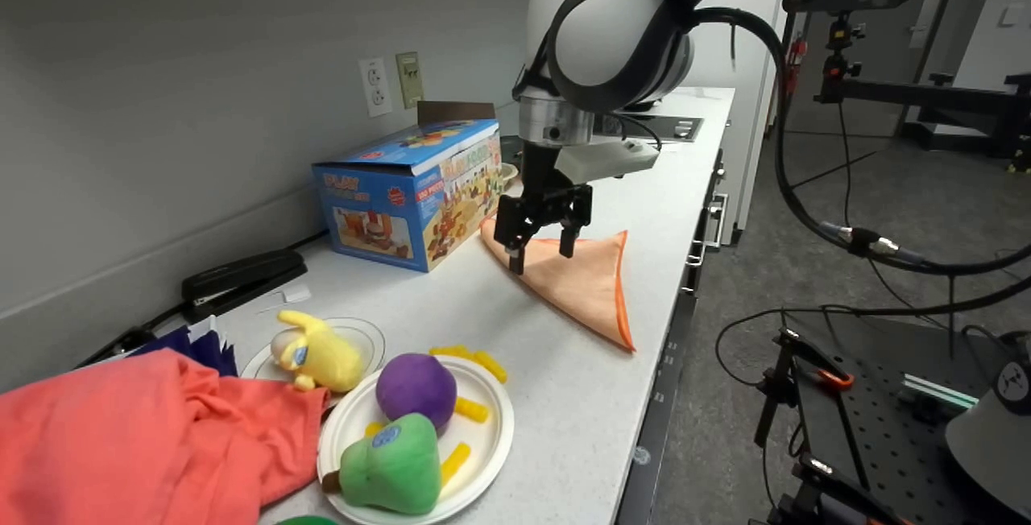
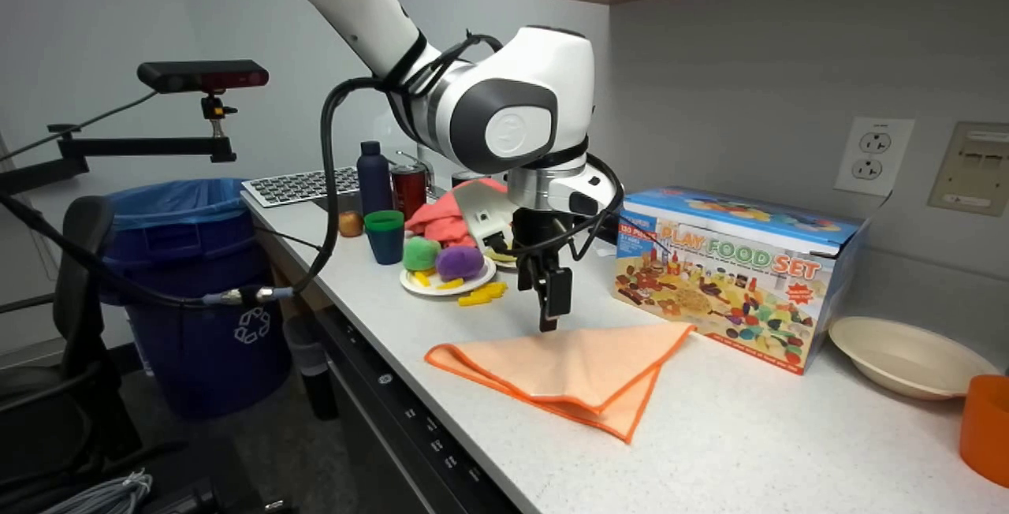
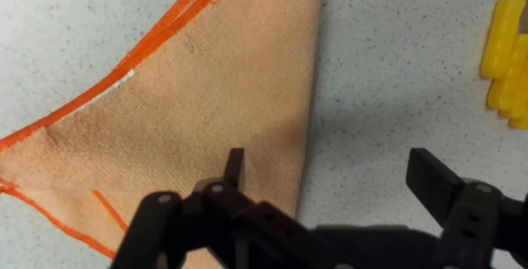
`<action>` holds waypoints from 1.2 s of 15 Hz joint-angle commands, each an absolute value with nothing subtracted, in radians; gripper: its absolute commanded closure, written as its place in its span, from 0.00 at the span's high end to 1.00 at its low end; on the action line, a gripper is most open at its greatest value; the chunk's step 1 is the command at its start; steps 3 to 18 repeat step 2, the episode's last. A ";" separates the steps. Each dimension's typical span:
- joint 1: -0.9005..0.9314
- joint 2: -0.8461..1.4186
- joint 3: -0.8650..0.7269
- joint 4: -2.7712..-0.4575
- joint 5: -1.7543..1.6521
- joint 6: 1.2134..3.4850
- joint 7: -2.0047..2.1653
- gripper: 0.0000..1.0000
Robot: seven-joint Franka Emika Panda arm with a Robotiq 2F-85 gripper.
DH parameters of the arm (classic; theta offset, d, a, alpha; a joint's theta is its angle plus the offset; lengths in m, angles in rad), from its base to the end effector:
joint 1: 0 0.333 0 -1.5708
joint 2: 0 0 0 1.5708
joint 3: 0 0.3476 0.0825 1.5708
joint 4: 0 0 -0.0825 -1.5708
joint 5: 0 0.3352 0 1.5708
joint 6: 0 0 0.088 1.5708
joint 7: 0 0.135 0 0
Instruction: Fold the towel
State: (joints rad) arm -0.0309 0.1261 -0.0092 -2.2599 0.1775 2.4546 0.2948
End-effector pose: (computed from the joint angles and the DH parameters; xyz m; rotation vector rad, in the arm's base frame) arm 0.5124 -0.0174 0.3516 -2.9345 0.7000 -0.0803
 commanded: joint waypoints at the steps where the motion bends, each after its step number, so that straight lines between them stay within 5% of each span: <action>1: -0.023 0.126 -0.017 -2.258 0.178 2.451 0.294 1.00; 18: -0.023 0.126 -0.017 -2.258 0.178 2.451 0.294 1.00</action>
